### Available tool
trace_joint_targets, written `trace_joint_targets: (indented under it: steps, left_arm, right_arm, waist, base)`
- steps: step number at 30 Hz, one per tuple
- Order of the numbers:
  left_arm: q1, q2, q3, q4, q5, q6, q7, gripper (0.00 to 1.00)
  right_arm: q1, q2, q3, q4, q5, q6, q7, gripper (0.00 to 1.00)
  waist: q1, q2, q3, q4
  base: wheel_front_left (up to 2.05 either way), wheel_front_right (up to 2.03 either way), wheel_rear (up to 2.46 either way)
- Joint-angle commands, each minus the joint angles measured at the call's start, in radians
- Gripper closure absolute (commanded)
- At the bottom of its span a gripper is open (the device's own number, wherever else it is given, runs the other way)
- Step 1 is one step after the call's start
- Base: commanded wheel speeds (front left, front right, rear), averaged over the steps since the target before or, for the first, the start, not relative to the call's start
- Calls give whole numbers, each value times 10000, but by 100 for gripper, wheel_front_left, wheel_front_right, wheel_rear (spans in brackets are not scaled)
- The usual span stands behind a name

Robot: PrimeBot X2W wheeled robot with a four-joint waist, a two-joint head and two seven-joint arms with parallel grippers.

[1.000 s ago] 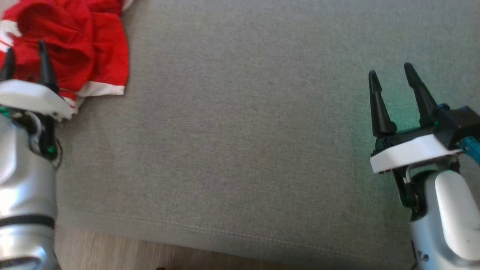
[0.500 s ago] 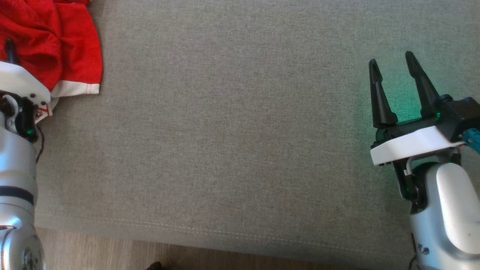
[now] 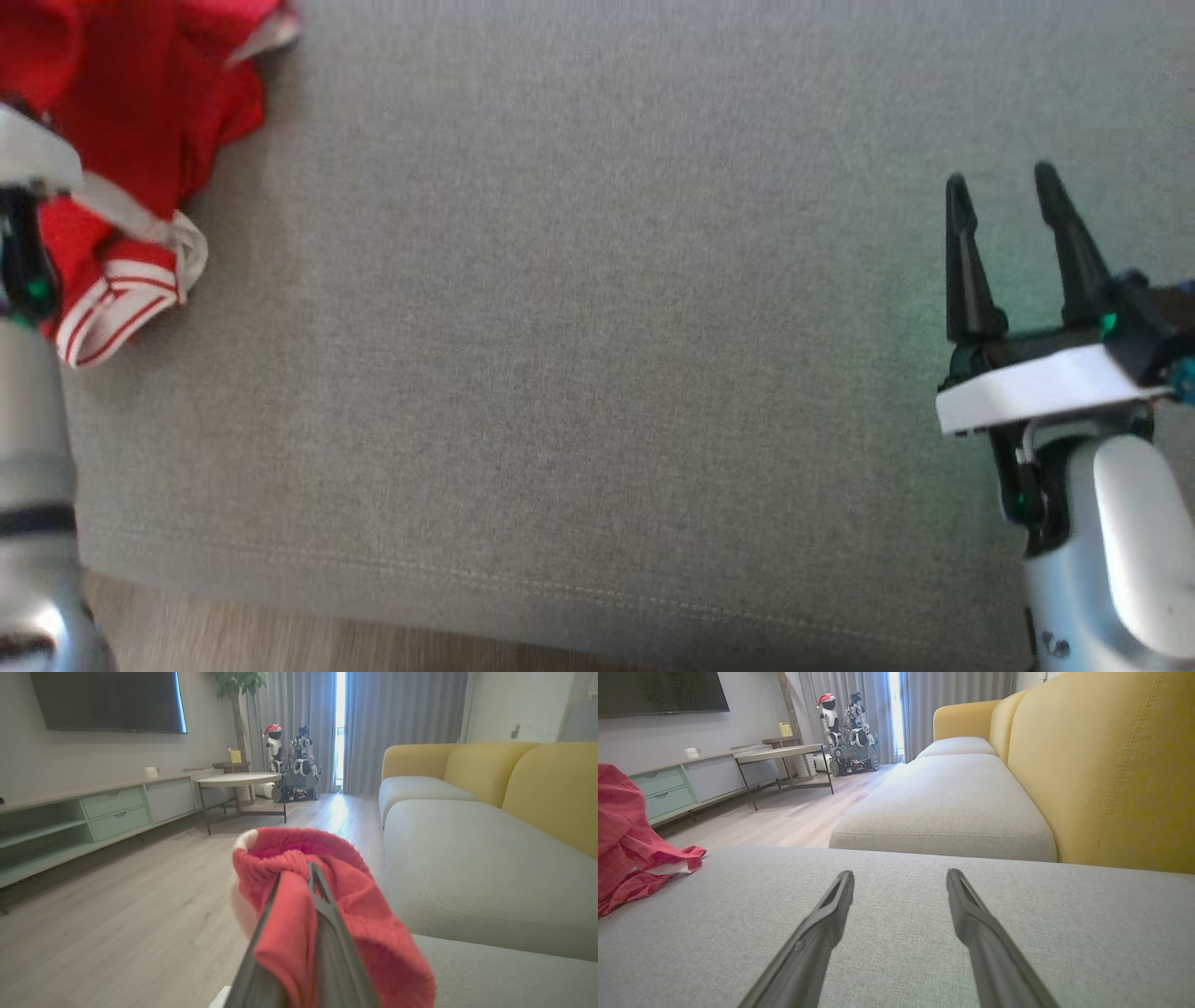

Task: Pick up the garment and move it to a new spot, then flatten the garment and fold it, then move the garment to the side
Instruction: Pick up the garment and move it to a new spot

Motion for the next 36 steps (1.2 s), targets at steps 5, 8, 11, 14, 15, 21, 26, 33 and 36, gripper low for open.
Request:
trace_joint_targets:
  steps: [5, 8, 11, 14, 15, 21, 26, 33, 36]
  left_arm:
    - [1698, 160, 291, -3061, 212, 113, -97, 100]
    - [2860, -67, 318, -4379, 190, 255, -82, 100]
    - [3984, -381, 284, -5436, 108, 404, 109, 100]
    - [4988, -667, 72, -6326, 118, 482, 411, 100]
    - [5297, -716, -13, -6557, 170, 513, 538, 100]
    - [6312, -1205, -787, -7465, 228, 443, 1083, 100]
    - [6195, -1561, -1671, -7508, 293, 120, 1306, 100]
    - [4794, -2016, -3244, -6629, 468, -409, 1477, 100]
    - [4088, -2176, -3685, -6003, 444, -485, 1484, 100]
  right_arm:
    - [455, 167, 40, -310, 171, 42, -191, 0]
    - [647, 208, 28, -383, 212, 42, -205, 0]
    - [792, 233, 8, -438, 255, 42, -199, 0]
    - [907, 248, -15, -476, 290, 42, -182, 0]
    - [936, 252, -4, -473, 309, 42, -177, 0]
    - [1090, 264, -16, -525, 382, 42, -116, 0]
    - [1084, 268, 24, -624, 524, 42, -121, 0]
    - [891, 270, 343, -834, 974, 42, -305, 0]
    - [859, 270, 467, -798, 1176, 42, -453, 0]
  waist:
    - [-1, 0, -1074, -304]
    - [-1, 0, -1361, -557]
    - [-1, 0, -1543, -807]
    - [-1, 0, -1641, -1085]
    - [-1, 0, -1666, -1186]
    - [-1, 0, -1620, -1741]
    - [-1, 0, -1445, -2218]
    - [-1, 0, -783, -3461]
    - [-1, 0, -555, -4052]
  base:
    - [0, 0, 0]
    - [0, 0, 0]
    - [0, 0, 0]
    - [0, 0, 0]
    - [0, 0, 0]
    - [0, 0, 0]
    - [0, 0, 0]
    - [0, 0, 0]
    - [0, 0, 0]
